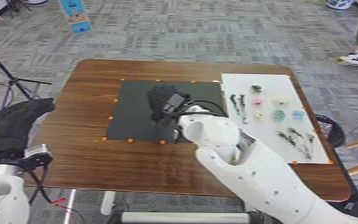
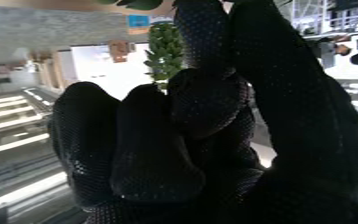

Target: Arrange flowers

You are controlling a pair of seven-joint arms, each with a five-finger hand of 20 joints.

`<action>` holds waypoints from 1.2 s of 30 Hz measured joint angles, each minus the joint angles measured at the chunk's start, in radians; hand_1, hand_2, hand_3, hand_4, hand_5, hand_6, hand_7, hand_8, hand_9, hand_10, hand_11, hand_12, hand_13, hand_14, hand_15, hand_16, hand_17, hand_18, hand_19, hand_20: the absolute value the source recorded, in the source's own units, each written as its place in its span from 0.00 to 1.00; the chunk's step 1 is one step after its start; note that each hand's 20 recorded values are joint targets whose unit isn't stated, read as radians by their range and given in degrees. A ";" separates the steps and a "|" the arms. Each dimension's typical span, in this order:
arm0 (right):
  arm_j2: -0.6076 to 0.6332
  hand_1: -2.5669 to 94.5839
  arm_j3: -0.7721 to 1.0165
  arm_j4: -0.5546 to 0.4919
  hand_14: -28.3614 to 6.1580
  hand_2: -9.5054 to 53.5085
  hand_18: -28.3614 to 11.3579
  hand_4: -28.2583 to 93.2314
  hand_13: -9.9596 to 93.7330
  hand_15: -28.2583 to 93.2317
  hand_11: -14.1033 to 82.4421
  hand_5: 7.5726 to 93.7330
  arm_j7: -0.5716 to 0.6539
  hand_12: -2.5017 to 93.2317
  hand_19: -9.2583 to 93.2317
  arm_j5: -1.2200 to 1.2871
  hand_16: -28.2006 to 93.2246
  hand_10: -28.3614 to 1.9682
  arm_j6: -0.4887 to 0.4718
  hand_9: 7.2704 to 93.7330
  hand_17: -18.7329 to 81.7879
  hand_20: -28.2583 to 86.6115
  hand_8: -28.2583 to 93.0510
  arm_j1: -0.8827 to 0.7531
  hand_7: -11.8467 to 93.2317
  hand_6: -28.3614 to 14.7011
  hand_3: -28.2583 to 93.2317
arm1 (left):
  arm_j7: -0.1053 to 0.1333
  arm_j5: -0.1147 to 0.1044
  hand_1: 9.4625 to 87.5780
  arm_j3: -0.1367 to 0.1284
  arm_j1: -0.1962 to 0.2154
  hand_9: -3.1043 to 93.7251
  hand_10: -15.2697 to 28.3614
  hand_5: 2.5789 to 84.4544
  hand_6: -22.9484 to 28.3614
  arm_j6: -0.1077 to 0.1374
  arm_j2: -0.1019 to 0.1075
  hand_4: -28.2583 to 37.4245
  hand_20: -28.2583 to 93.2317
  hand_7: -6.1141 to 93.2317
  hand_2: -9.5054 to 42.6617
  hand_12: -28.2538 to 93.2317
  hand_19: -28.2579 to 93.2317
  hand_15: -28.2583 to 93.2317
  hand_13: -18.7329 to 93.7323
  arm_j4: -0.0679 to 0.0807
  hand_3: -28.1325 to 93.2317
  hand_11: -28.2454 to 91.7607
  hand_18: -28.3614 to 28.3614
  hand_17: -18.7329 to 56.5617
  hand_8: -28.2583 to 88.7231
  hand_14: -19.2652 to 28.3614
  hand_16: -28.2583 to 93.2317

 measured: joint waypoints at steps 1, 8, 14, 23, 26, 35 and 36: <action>-0.008 0.58 -0.002 0.011 0.68 0.00 0.27 0.21 0.97 0.83 0.74 0.85 -0.011 0.57 1.00 -0.005 0.63 0.67 0.003 0.92 0.88 0.85 0.49 0.003 0.44 0.63 0.73 | 0.000 -0.004 0.23 0.003 -0.002 0.59 0.66 0.66 0.48 0.000 0.000 0.12 0.39 0.27 0.19 0.38 0.25 0.33 0.50 0.001 0.81 0.42 0.60 0.39 0.18 0.67 0.24; -0.094 0.58 0.000 0.095 0.69 0.00 0.27 0.20 0.97 0.83 0.74 0.85 -0.048 0.58 1.00 -0.042 0.63 0.68 0.017 0.92 0.87 0.85 0.49 0.000 0.43 0.63 0.73 | 0.016 -0.034 0.21 0.031 -0.013 0.57 0.66 0.64 0.47 0.002 -0.004 0.06 0.38 0.24 0.27 0.36 0.25 0.32 0.49 0.012 0.82 0.40 0.59 0.39 0.18 0.65 0.23; -0.120 0.59 -0.017 0.111 0.68 0.00 0.26 0.18 0.97 0.83 0.75 0.86 -0.050 0.58 1.00 -0.065 0.63 0.68 0.021 0.92 0.87 0.85 0.48 -0.002 0.41 0.62 0.72 | 0.025 -0.045 0.20 0.077 -0.050 0.57 0.66 0.63 0.48 0.001 -0.005 0.04 0.38 0.24 0.28 0.36 0.25 0.32 0.49 0.030 0.83 0.40 0.58 0.39 0.18 0.65 0.23; -0.141 0.61 -0.014 0.164 0.66 0.00 0.25 0.15 0.96 0.85 0.77 0.88 -0.062 0.58 1.00 -0.106 0.63 0.69 0.025 0.92 0.87 0.86 0.46 -0.014 0.35 0.62 0.71 | 0.022 -0.046 0.20 0.143 -0.117 0.57 0.66 0.63 0.48 -0.003 -0.005 0.04 0.38 0.24 0.27 0.36 0.25 0.32 0.49 0.051 0.83 0.40 0.59 0.39 0.18 0.65 0.23; -0.158 0.61 -0.002 0.199 0.65 0.00 0.24 0.14 0.96 0.85 0.77 0.88 -0.086 0.58 1.00 -0.134 0.63 0.70 0.032 0.92 0.87 0.86 0.46 -0.021 0.34 0.62 0.70 | 0.022 -0.046 0.20 0.159 -0.134 0.57 0.66 0.63 0.48 -0.005 -0.005 0.04 0.38 0.24 0.27 0.36 0.25 0.32 0.49 0.052 0.83 0.40 0.61 0.38 0.18 0.65 0.23; -0.196 0.61 0.010 0.255 0.64 0.00 0.23 0.14 0.96 0.86 0.78 0.89 -0.104 0.58 1.00 -0.158 0.62 0.70 0.089 0.92 0.87 0.86 0.47 -0.033 0.33 0.63 0.71 | 0.015 -0.058 0.22 0.168 -0.144 0.58 0.66 0.64 0.47 0.002 -0.007 0.04 0.38 0.25 0.33 0.36 0.26 0.32 0.50 0.055 0.83 0.41 0.62 0.39 0.18 0.67 0.23; -0.198 0.61 0.010 0.257 0.64 0.00 0.23 0.14 0.96 0.86 0.78 0.89 -0.103 0.58 1.00 -0.158 0.62 0.70 0.095 0.92 0.87 0.86 0.47 -0.033 0.33 0.63 0.71 | 0.015 -0.063 0.22 0.167 -0.144 0.58 0.66 0.64 0.47 0.003 -0.007 0.04 0.38 0.25 0.32 0.36 0.26 0.33 0.50 0.055 0.83 0.41 0.62 0.39 0.18 0.67 0.23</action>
